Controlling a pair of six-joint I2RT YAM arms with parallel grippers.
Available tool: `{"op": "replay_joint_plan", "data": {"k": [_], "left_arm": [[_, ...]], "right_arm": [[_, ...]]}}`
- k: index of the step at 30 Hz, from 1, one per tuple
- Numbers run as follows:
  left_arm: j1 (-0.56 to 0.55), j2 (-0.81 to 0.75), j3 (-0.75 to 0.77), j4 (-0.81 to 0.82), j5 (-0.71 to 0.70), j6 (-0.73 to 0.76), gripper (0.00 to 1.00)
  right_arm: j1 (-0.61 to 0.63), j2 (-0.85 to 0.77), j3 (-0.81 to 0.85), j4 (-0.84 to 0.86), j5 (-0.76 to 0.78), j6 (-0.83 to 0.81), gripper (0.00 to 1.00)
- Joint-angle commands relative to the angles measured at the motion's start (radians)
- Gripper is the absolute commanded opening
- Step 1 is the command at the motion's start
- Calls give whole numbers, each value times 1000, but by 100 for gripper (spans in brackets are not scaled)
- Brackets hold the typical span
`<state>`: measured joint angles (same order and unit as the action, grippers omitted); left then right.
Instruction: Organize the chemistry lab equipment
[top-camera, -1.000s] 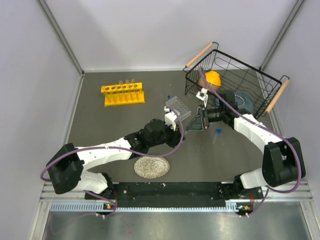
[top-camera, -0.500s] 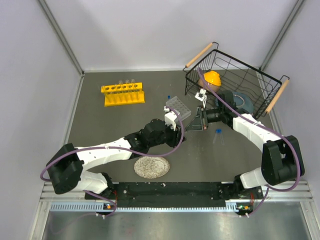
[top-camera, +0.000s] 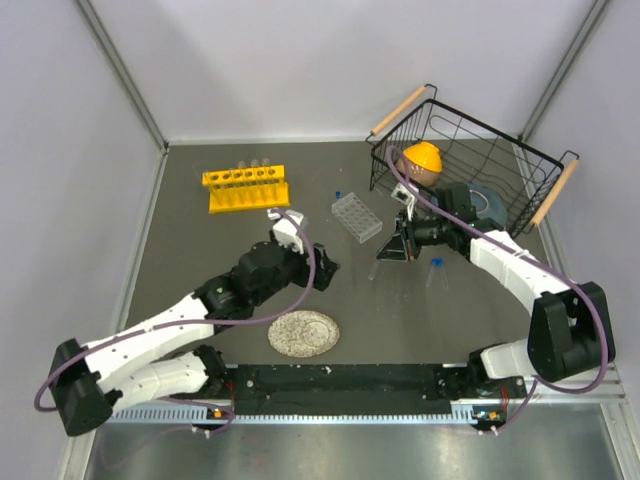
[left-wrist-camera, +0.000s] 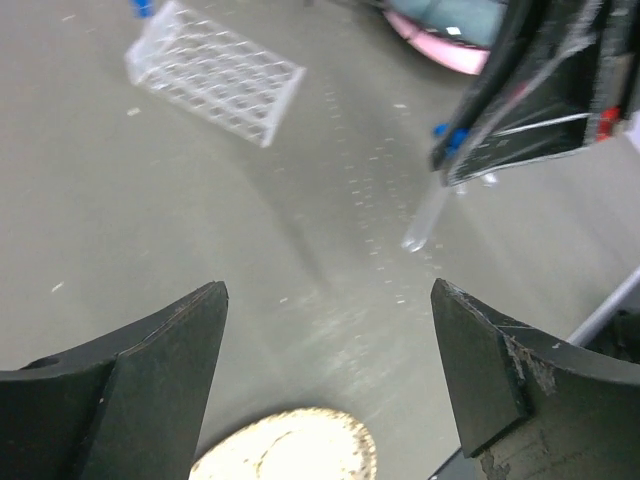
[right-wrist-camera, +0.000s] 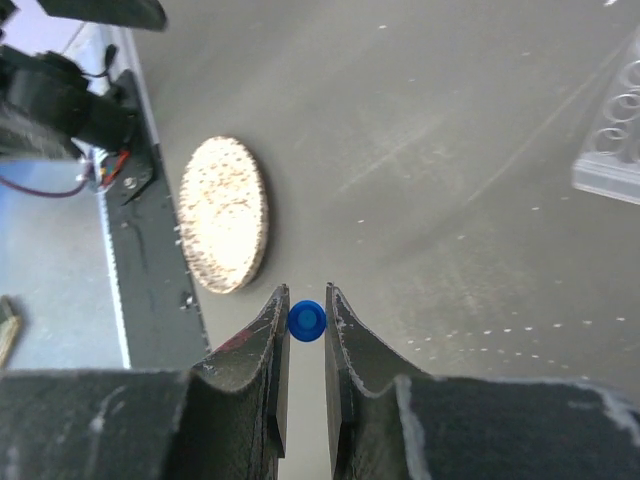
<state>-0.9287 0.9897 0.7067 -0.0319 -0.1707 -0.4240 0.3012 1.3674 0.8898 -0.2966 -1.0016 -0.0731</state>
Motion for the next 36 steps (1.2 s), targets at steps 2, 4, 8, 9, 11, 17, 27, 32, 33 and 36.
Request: {"op": "replay_joint_plan", "data": {"k": [2,4,8,9,11,17,27,32,33,36], "left_arm": [[68,-163,-84,-215,-125,-25,92],[94,-245,-116,-249,-144,-39,96],[120,-371,-217,-284,-161,-81,98],[123,-414,-231,-296,-165,-90,98],[125,-451,-265,-327,-182,-117,99],[125,-554,-311,-370,-193,-156,99],[125,-572,-311,-370,-219,-147,99],[125,-577,-309,-372,-227,-147,99],[123,-579,-308,-372,-228,-147,99],[125,-582,-311,-372,-230,-150,99]], "right_arm": [[12,19,86,-4,147,-89,5],[19,50,153,-18,202,-97,5],[53,157,326,-32,300,-108,6],[61,201,357,-36,338,-109,6],[79,243,444,-36,383,-119,6],[141,403,636,-35,526,-142,7],[168,578,775,-29,584,-122,8],[177,624,807,-27,578,-117,8],[180,639,813,-27,577,-116,8],[182,670,839,-29,575,-103,8]]}}
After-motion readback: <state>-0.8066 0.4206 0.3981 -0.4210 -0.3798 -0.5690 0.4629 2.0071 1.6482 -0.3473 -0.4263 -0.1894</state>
